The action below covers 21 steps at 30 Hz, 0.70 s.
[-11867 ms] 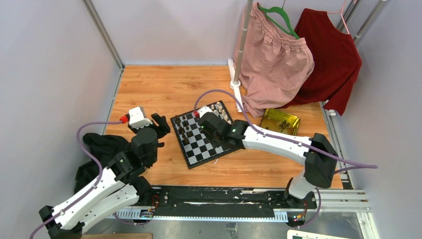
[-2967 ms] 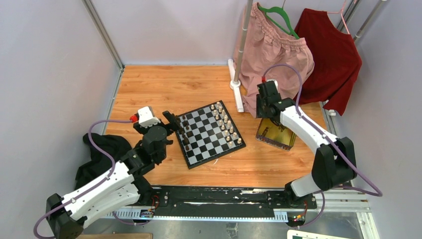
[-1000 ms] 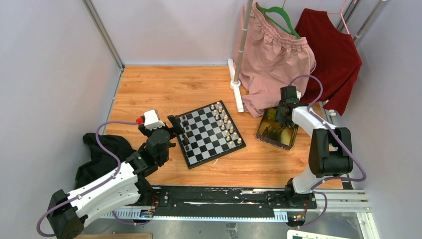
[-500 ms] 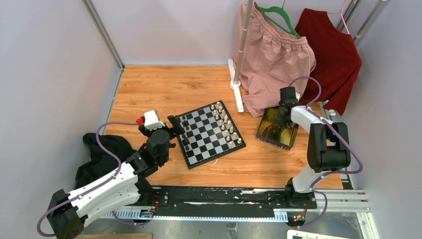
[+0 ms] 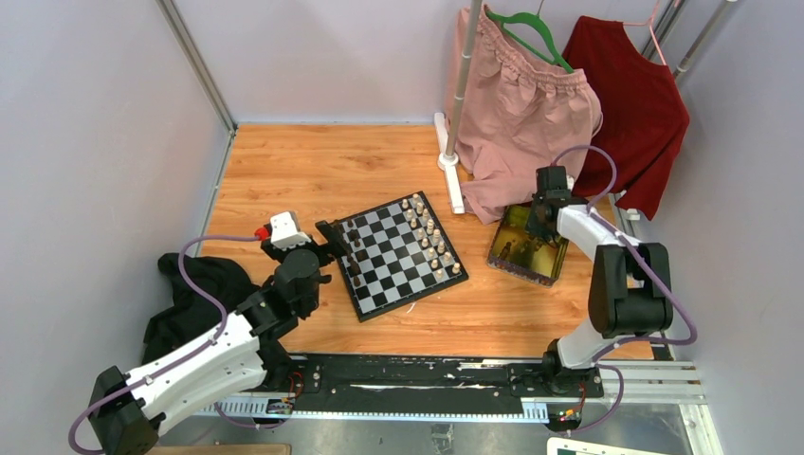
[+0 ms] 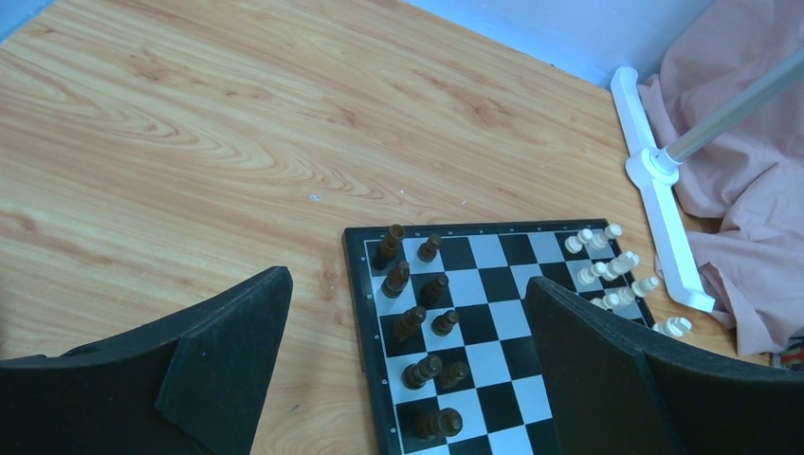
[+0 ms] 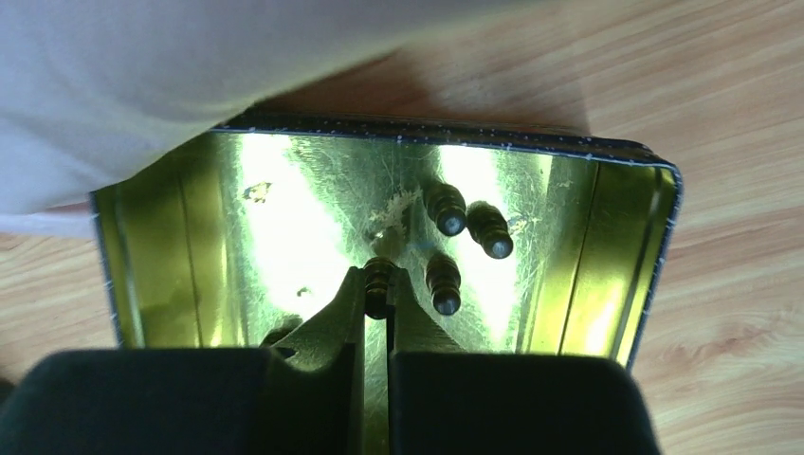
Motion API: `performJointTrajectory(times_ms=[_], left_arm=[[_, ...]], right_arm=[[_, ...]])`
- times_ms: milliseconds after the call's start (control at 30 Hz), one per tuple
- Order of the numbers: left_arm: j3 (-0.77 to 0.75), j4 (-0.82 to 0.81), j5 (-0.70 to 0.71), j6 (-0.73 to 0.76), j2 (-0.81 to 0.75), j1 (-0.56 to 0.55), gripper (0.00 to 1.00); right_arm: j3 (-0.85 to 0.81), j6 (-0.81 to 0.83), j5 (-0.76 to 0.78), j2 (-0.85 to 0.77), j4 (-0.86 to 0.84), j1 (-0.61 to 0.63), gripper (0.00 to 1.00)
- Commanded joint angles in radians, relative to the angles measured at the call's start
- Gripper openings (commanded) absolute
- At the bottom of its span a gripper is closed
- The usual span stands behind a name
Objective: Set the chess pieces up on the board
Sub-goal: Pick up the chess piece from the storage box, then place the chess piece on the chessboard.
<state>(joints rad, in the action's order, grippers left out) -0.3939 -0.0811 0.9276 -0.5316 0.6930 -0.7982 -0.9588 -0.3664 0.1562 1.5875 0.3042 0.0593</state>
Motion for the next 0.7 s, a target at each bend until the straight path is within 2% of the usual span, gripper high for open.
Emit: performJointTrajectory(times_ms=[0,267,667], left_arm=[[0.009,-0.006,0.036,-0.015,-0.03,-0.001,1.0],[0.013,0.041,0.066,-0.021,-0.079,-0.001,1.0],[0.006,0.073,0.103,-0.019,-0.132,-0.001,1.0]], right_arm=[[0.012,0.013,-0.007,-0.104,0.0,0.028,0.0],[-0.001,0.044,-0.021,-0.217,-0.001,0.133,0.0],[-0.156,0.152,0.072,-0.221,0.042,0.538,0.0]])
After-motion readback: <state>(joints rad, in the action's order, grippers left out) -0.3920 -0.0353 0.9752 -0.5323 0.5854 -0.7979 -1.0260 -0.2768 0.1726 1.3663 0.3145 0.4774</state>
